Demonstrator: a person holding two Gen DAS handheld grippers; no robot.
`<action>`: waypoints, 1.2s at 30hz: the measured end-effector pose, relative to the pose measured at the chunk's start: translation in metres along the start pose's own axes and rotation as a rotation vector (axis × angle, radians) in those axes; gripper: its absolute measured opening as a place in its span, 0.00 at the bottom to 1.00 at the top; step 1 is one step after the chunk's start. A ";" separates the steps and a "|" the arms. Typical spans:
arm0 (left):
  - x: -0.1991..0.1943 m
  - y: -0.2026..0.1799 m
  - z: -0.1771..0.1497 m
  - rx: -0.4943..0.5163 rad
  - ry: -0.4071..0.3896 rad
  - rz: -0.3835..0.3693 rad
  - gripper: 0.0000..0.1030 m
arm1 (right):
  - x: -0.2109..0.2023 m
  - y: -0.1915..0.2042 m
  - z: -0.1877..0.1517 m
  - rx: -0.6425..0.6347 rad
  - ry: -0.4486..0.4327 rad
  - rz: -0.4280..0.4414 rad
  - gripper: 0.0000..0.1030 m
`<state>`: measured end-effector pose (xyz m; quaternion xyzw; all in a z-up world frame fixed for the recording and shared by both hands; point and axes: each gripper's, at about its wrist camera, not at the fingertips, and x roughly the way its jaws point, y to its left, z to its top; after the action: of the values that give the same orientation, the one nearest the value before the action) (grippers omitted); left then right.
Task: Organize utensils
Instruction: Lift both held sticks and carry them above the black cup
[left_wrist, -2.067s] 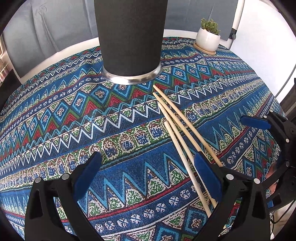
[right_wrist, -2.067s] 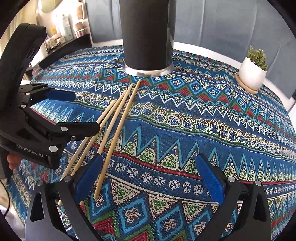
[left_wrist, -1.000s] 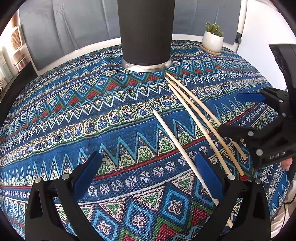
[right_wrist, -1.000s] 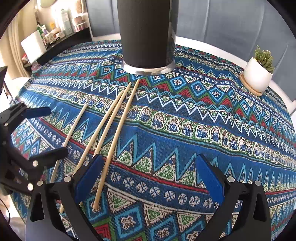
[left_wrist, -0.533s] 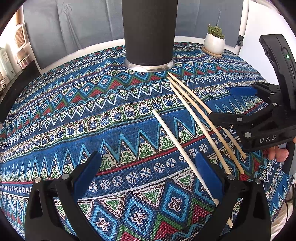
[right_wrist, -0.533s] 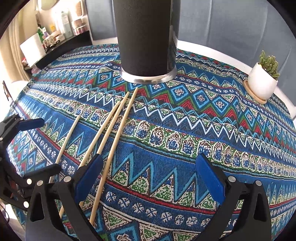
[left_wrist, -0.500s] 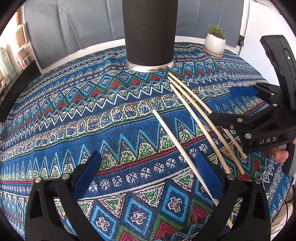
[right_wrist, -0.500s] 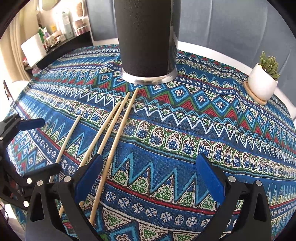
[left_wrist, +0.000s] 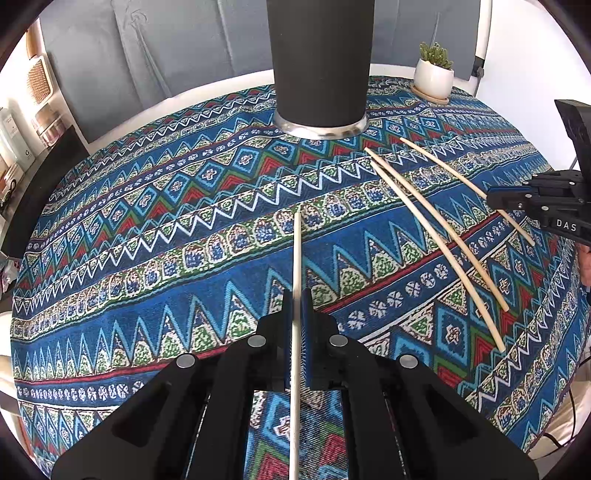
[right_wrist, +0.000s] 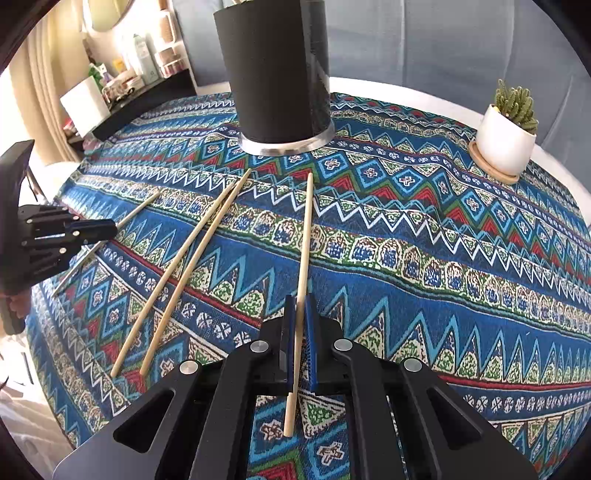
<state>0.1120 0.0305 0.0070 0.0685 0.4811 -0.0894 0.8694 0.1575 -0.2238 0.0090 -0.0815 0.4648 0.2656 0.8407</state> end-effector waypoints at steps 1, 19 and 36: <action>0.000 0.003 0.000 -0.008 0.009 -0.003 0.05 | -0.001 -0.002 -0.003 0.006 -0.007 0.008 0.05; -0.024 0.035 0.019 -0.064 -0.033 0.068 0.05 | -0.059 -0.024 -0.011 0.058 -0.145 0.058 0.05; -0.073 0.042 0.077 -0.040 -0.182 0.095 0.05 | -0.108 -0.013 0.019 0.077 -0.350 0.139 0.05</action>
<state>0.1468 0.0620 0.1113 0.0654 0.3979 -0.0442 0.9140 0.1320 -0.2673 0.1069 0.0304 0.3259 0.3152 0.8908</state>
